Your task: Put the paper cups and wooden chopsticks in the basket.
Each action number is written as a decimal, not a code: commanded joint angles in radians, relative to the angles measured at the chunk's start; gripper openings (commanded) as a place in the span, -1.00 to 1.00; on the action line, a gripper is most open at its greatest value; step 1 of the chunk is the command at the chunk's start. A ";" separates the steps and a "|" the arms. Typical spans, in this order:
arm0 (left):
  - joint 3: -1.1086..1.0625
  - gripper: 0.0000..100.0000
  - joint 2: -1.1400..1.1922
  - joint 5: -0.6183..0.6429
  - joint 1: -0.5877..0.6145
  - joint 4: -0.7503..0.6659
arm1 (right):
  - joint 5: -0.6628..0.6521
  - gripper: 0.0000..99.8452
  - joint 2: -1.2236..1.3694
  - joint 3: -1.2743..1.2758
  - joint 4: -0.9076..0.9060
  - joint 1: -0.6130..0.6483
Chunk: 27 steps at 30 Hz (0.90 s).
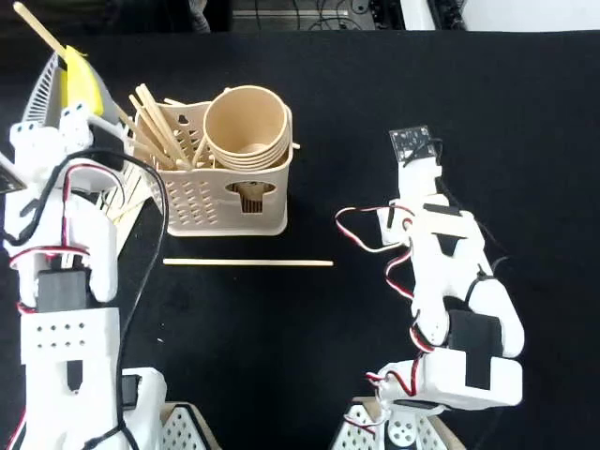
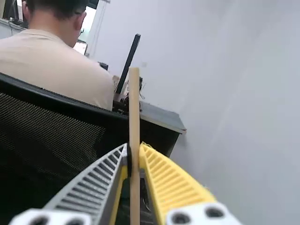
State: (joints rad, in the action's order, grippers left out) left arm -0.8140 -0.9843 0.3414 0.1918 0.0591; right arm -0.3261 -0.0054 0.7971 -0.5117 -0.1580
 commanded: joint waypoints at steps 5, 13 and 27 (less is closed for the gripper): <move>-0.028 -0.74 -0.006 -0.084 -0.059 0.103 | -0.011 -0.82 -0.045 -0.007 0.011 0.014; 0.355 -0.62 0.081 -0.287 -0.061 0.628 | -0.011 -0.82 -0.045 -0.007 0.012 0.014; 0.935 -0.63 0.893 -0.523 0.338 1.145 | -0.011 -0.82 -0.045 -0.007 0.012 0.014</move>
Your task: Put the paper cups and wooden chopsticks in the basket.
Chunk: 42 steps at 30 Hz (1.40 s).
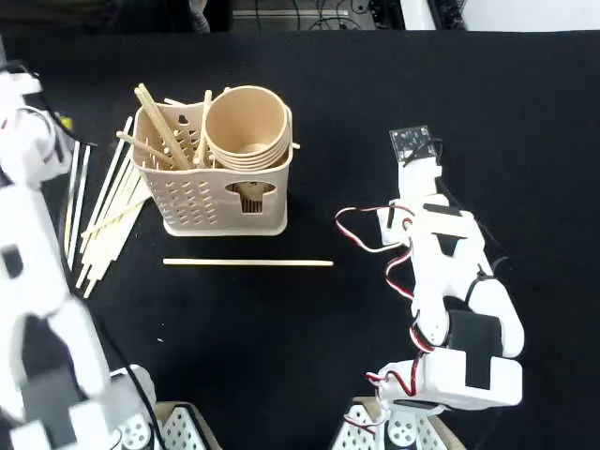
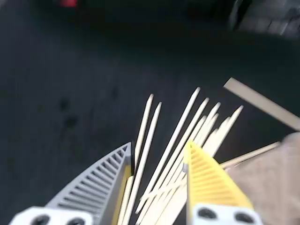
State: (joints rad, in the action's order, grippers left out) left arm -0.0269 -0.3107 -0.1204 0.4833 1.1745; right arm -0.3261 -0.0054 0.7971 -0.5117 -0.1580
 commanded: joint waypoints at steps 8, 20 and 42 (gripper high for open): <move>0.450 -0.63 0.747 -0.137 0.059 0.037 | -0.011 -0.82 -0.045 -0.007 0.012 0.014; 1.026 -0.81 1.379 -0.141 0.071 0.169 | -0.011 -0.82 -0.045 -0.007 0.012 0.014; 1.256 -0.94 1.287 -0.029 0.054 0.591 | -0.011 -0.82 -0.045 -0.008 0.012 0.014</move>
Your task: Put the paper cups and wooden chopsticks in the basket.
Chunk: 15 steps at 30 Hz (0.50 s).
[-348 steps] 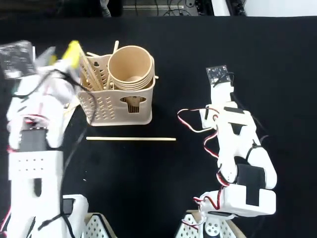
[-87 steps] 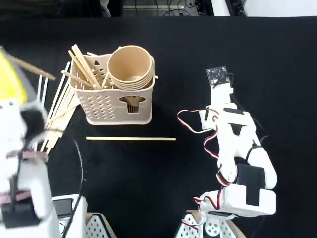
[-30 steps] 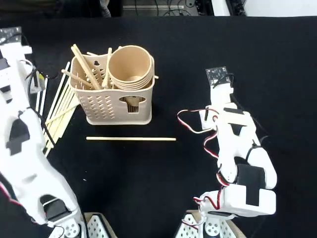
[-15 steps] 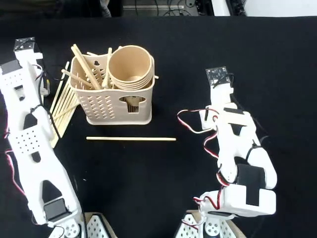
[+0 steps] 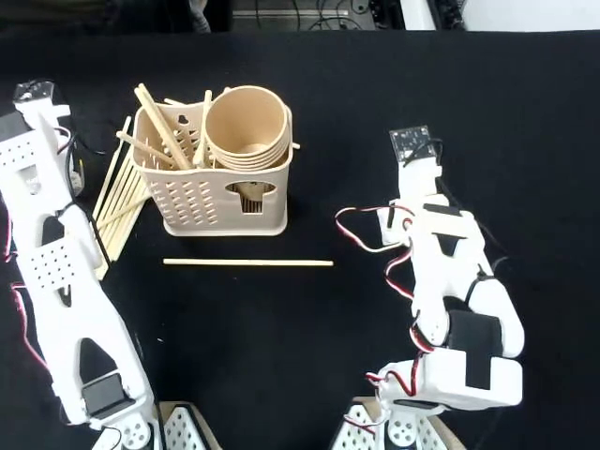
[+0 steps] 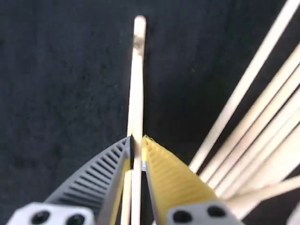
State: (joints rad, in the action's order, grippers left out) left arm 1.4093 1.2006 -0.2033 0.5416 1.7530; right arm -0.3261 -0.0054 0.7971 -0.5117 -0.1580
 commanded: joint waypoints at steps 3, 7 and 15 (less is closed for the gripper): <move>-0.384 -0.94 -0.443 0.066 -0.025 0.012 | -0.011 -0.82 -0.045 -0.008 0.012 0.014; -0.598 -0.94 -0.755 0.063 -0.059 0.008 | -0.011 -0.82 -0.045 -0.008 0.012 0.014; -0.685 -0.94 -1.249 0.069 -0.130 -0.012 | -0.011 -0.82 -0.045 -0.007 0.009 0.014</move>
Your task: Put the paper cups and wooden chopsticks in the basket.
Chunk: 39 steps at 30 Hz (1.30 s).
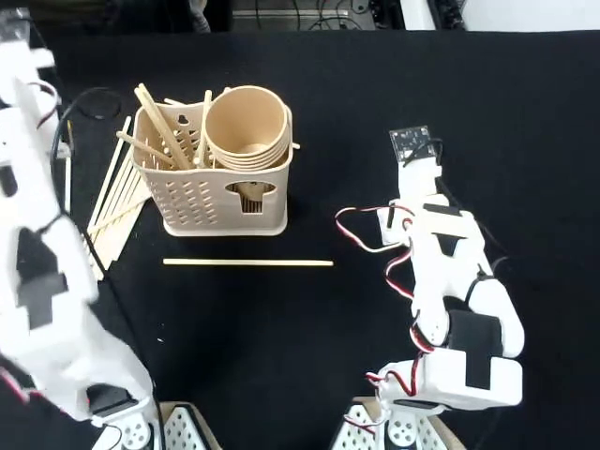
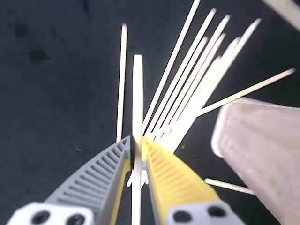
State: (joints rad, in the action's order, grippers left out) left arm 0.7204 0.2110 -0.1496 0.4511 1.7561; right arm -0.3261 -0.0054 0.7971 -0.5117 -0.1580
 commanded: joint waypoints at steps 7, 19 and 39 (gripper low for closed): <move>-0.002 -0.94 -0.491 0.017 -0.117 -0.368 | -0.011 -0.82 -0.045 -0.007 0.008 0.014; -0.124 -0.94 -0.661 0.454 -0.318 -0.609 | -0.011 -0.82 -0.045 -0.007 0.008 0.014; -1.379 -0.94 -1.108 0.385 -0.317 -1.583 | -0.011 -0.82 -0.045 -0.007 0.012 0.014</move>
State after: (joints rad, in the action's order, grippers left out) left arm -0.5439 -0.8707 0.2739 0.1458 0.2294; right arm -0.3261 -0.0054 0.7971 -0.5117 -0.1580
